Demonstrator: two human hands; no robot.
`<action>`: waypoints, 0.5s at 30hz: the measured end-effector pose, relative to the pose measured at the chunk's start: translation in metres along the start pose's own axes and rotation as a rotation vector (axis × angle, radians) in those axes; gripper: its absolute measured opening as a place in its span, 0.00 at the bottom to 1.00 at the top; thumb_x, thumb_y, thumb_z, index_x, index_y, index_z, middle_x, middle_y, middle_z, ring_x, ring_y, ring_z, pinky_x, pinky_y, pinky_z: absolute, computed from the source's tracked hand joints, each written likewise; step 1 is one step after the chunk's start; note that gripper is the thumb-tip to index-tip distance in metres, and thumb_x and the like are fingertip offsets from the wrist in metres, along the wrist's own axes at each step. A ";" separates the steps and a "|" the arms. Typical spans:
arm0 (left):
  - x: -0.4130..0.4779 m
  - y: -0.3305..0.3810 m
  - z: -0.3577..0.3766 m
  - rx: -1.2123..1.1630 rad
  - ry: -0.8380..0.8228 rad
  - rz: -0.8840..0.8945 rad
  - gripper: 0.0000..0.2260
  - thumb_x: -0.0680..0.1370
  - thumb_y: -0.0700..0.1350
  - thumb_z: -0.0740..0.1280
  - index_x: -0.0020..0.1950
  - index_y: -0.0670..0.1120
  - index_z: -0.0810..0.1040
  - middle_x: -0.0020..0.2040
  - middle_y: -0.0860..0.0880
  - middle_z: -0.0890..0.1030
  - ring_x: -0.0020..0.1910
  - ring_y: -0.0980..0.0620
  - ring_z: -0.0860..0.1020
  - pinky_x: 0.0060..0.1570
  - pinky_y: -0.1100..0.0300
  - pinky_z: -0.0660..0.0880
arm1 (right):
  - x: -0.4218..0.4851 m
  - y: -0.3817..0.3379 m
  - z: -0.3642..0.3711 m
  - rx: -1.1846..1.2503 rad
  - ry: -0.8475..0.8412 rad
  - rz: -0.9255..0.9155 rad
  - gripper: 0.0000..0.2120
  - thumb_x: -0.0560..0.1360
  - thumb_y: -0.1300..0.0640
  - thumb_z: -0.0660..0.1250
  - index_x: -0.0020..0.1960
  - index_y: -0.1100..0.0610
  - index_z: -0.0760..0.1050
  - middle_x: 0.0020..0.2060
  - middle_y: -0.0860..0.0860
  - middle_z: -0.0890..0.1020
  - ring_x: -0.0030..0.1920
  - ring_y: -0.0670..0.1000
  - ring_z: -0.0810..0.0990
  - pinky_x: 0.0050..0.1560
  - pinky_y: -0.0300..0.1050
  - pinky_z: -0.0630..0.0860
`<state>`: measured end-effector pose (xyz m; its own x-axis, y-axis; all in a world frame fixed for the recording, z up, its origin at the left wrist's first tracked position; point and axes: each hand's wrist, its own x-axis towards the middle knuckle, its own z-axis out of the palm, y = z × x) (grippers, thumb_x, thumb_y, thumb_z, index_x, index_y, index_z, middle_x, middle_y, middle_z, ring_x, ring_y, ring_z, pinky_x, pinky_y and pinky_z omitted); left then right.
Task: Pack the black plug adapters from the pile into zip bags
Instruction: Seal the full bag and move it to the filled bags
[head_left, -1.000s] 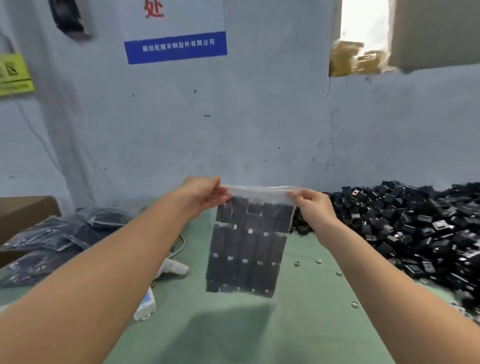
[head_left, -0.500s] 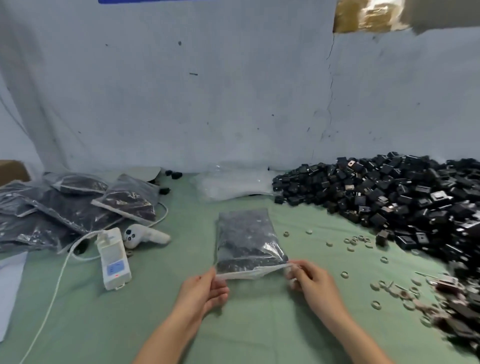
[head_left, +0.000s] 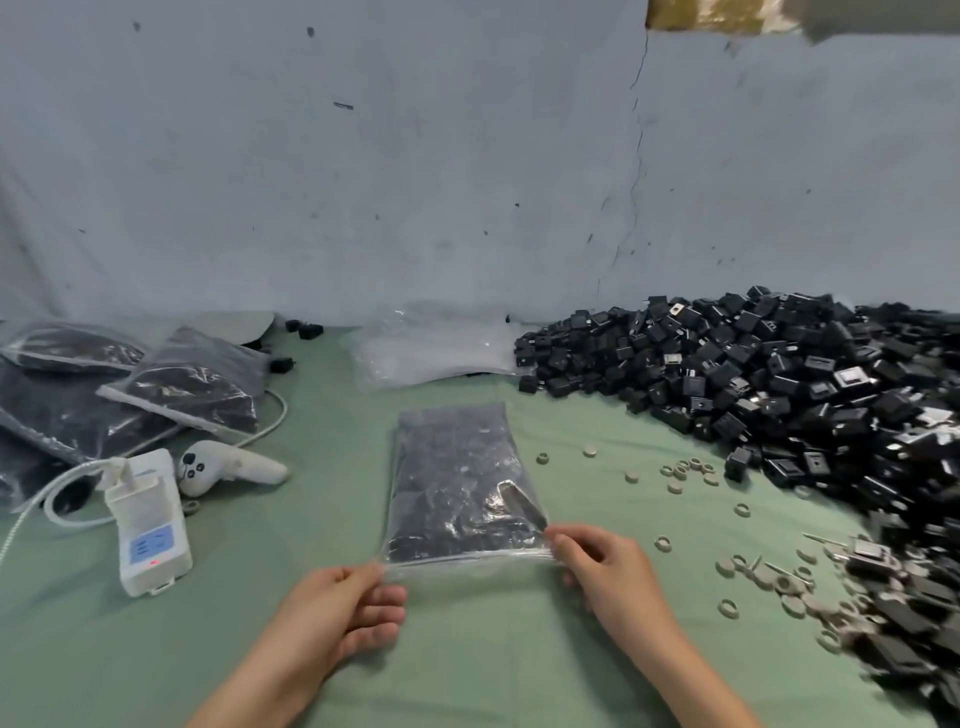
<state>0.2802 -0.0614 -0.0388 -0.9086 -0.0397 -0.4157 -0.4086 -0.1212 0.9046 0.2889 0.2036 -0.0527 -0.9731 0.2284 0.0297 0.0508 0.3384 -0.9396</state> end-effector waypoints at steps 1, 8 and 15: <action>0.000 0.000 -0.001 0.002 -0.001 -0.010 0.11 0.83 0.40 0.63 0.46 0.33 0.78 0.33 0.40 0.83 0.24 0.52 0.80 0.23 0.61 0.78 | 0.001 0.001 0.000 0.001 0.000 0.005 0.08 0.78 0.57 0.69 0.46 0.46 0.84 0.28 0.43 0.82 0.25 0.41 0.76 0.28 0.34 0.69; 0.000 0.005 -0.005 0.014 -0.038 -0.053 0.10 0.82 0.39 0.64 0.48 0.32 0.78 0.38 0.37 0.84 0.26 0.51 0.80 0.24 0.60 0.79 | 0.002 -0.004 -0.003 0.215 -0.023 0.174 0.08 0.79 0.59 0.68 0.58 0.54 0.75 0.32 0.54 0.83 0.23 0.50 0.72 0.22 0.39 0.67; -0.007 0.009 0.002 -0.046 -0.039 -0.057 0.06 0.82 0.38 0.63 0.49 0.36 0.76 0.37 0.38 0.84 0.26 0.52 0.80 0.24 0.61 0.79 | -0.037 -0.033 0.018 0.872 -0.219 0.542 0.16 0.80 0.57 0.67 0.57 0.71 0.72 0.47 0.66 0.85 0.36 0.54 0.86 0.32 0.40 0.81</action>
<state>0.2825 -0.0605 -0.0279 -0.8869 0.0068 -0.4620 -0.4565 -0.1672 0.8739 0.3190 0.1670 -0.0289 -0.8922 -0.0470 -0.4492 0.3973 -0.5546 -0.7311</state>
